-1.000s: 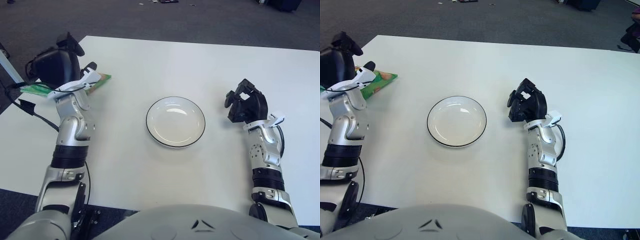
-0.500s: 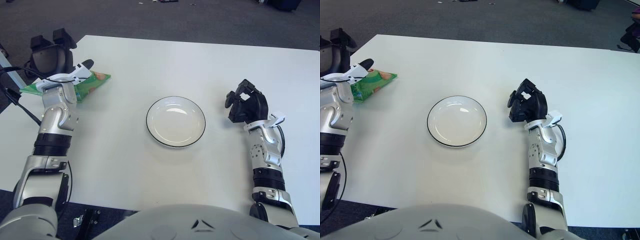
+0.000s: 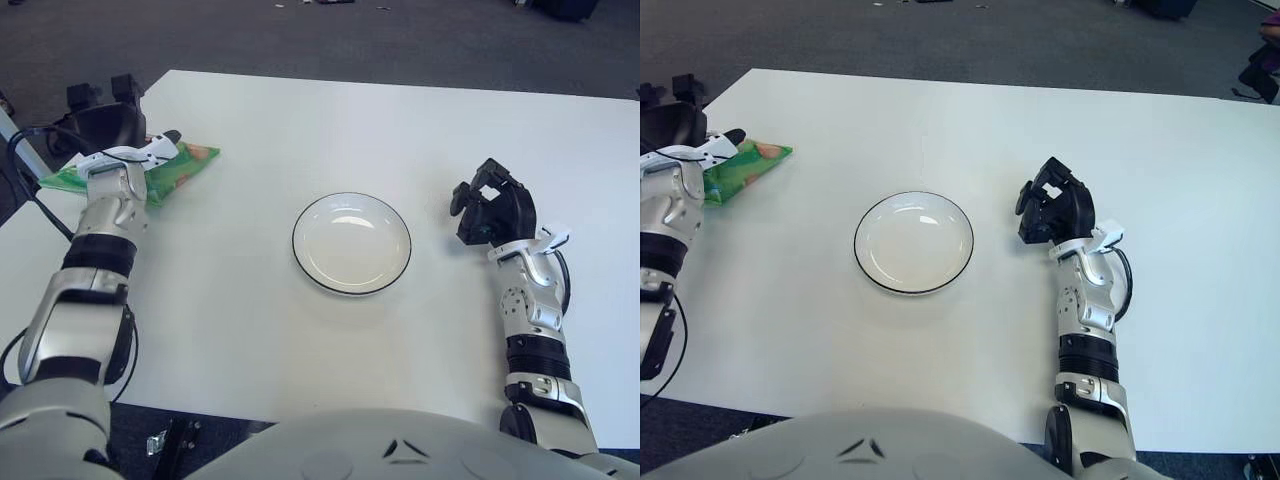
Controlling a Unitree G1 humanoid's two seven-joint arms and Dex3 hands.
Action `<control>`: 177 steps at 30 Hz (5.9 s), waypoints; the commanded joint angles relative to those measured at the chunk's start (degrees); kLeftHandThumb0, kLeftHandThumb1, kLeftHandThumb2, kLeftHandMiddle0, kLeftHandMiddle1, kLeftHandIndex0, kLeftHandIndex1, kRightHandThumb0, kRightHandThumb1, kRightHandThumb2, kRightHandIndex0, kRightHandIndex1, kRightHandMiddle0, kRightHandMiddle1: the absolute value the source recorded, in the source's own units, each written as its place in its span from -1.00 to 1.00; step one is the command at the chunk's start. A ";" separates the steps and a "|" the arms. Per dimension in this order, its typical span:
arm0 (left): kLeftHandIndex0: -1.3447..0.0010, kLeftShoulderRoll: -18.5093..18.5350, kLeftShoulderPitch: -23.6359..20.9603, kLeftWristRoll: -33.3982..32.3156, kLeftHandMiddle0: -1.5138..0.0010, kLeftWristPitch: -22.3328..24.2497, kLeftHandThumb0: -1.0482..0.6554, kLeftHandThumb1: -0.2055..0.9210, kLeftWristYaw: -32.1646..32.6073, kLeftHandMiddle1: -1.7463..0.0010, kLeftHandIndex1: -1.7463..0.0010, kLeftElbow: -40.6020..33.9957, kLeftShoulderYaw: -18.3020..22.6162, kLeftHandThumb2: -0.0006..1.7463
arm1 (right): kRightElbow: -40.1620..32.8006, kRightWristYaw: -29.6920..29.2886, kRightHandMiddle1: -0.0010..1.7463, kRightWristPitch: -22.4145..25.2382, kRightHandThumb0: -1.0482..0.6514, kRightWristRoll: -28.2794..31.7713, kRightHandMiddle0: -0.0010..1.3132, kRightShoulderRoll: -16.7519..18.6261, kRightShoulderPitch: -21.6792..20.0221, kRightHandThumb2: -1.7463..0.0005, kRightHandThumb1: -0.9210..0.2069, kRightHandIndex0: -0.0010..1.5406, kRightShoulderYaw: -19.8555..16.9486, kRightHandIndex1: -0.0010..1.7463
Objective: Put the snack into the plate.
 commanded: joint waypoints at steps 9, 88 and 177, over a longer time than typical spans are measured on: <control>1.00 -0.09 -3.76 -4.55 1.00 -1.72 -1.00 1.00 0.49 0.85 0.32 12.60 -3.96 0.03 | 4.37 0.67 1.00 -0.35 0.22 0.83 0.07 2.29 6.95 -1.00 0.78 0.18 -0.28 0.93; 1.00 1.18 -4.75 -8.99 1.00 5.13 -0.97 1.00 -22.86 0.08 1.00 16.51 -16.78 -0.22 | 0.68 0.89 1.00 2.63 0.22 1.34 0.07 1.73 8.16 -1.00 0.79 0.19 -0.18 0.92; -0.02 -13.80 3.76 -12.03 -0.23 -22.09 0.23 -0.79 -5.75 -0.91 -1.00 -38.41 -9.24 1.00 | 4.21 0.75 1.00 2.98 0.22 2.43 0.07 2.45 6.05 -1.00 0.78 0.18 -0.81 0.93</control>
